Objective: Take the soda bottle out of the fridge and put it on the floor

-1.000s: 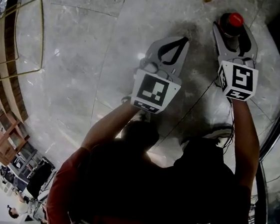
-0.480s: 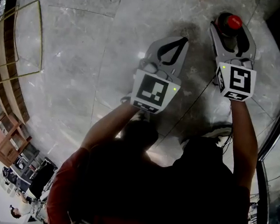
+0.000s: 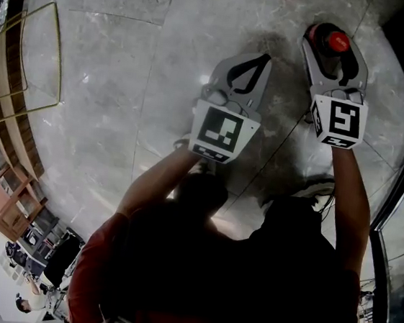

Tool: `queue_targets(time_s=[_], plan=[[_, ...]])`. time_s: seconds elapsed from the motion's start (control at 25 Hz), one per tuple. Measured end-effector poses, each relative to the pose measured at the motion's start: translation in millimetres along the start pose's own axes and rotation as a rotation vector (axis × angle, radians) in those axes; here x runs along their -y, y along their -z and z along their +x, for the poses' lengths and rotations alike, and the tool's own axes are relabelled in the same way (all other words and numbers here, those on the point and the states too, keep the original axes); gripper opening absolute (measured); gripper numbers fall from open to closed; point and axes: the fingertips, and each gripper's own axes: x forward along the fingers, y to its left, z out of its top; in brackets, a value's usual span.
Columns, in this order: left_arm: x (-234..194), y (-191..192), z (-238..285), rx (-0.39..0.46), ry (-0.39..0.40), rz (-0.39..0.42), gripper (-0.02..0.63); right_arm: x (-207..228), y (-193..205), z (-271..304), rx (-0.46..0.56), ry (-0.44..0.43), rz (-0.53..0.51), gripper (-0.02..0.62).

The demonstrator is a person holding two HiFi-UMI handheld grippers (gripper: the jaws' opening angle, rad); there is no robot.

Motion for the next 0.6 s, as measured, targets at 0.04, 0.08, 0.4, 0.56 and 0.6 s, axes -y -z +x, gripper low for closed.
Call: queue_targets(time_s=[0.04,0.08,0.4,0.56,0.6], plan=[[0.8,-0.1,0.2,-0.001,0.001,0.000,0.000,0.1,-0.1,-0.2,0.002,0.000,-0.001,0.299],[1.2,-0.1,0.3,-0.001,0.002,0.001,0.000,0.0,-0.3,-0.2,0.004,0.000,-0.001,0.301],[1.4,0.6,1.2,-0.003,0.004,0.001,0.000,0.4,1.0,2.8,-0.003,-0.004,0.002,0.314],[3.1,0.4,1.6,-0.004,0.006,0.001,0.000,-1.1,-1.2,3.1,0.004,-0.013,-0.007,0.374],[3.6,0.8,1.7,-0.005,0.007,0.001,0.000,-1.3,-0.6,3.0,0.004,-0.018,0.005,0.390]])
